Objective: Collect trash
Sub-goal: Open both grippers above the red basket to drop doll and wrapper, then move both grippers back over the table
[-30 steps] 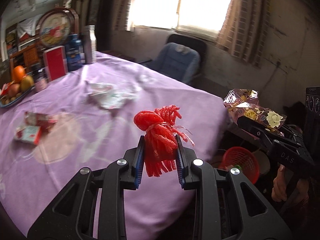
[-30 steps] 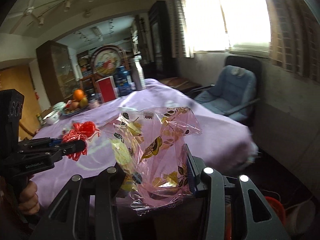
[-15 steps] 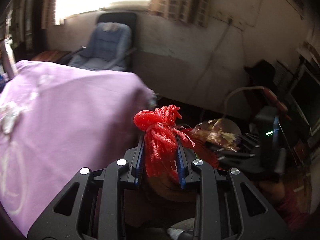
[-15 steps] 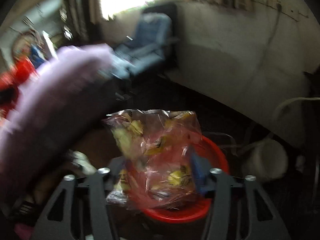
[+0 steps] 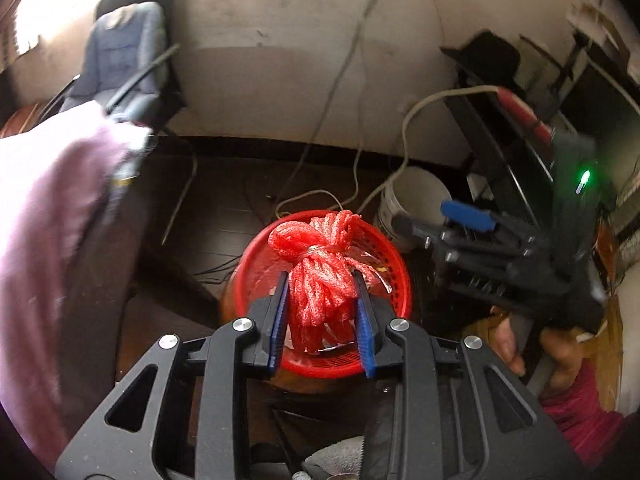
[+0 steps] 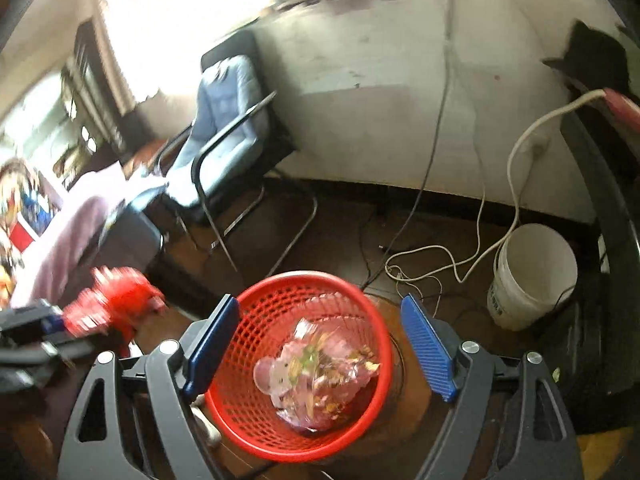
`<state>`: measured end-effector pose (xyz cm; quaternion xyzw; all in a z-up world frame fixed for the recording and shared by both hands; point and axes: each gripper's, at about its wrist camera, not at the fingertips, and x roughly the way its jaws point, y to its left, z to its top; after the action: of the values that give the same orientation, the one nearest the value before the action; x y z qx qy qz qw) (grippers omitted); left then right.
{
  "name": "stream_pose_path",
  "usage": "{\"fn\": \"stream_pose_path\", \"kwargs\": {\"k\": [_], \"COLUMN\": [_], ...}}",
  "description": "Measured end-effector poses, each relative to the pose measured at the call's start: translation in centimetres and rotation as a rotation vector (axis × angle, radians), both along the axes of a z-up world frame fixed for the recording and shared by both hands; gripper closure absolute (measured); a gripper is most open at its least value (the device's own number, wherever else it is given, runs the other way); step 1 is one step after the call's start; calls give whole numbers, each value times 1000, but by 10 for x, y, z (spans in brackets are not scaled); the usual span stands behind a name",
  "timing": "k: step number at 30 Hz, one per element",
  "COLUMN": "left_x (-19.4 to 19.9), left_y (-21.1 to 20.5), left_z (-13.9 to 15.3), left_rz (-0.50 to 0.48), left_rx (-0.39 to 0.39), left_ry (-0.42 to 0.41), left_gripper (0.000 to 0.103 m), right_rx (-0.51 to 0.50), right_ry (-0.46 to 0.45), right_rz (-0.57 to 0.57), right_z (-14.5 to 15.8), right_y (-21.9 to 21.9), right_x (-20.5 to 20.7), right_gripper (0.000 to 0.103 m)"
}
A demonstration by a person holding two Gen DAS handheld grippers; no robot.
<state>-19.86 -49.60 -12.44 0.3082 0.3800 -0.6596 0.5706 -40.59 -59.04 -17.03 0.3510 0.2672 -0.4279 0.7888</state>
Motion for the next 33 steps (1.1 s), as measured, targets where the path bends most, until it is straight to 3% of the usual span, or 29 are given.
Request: {"fn": "stream_pose_path", "kwargs": {"k": [1,2,3,5,6,13,18,33], "left_x": [-6,-11,-14,-16,-15,7,23,89], "left_y": [-3,-6,-8,-9,-8,5,23,132], "left_z": [-2,-2,-1,3,5,27,44,118], "left_rz": [-12,-19,-18,0,5,74,137,374], "left_rx": [2,3,2,-18,-29,-62,-96,-255], "left_ry": [-9,-16,-23,-27,-24,-12,-28,-64], "left_gripper": [69,60,44,28,24,21,17,12], "right_rx": [-4,-11,-17,-22,-26,-50,-73,-225], "right_ry": [-8,-17,-27,-43,-49,-66,-90,-142], "right_rz": [-12,-25,-31,-32,-30,29,86,318], "right_z": [1,4,6,10,12,27,45,122], "right_y": [0,0,0,0,1,12,28,111], "right_x": [-4,-8,-12,-16,-16,-3,15,84], "right_gripper": [21,21,21,21,21,21,15,7]}}
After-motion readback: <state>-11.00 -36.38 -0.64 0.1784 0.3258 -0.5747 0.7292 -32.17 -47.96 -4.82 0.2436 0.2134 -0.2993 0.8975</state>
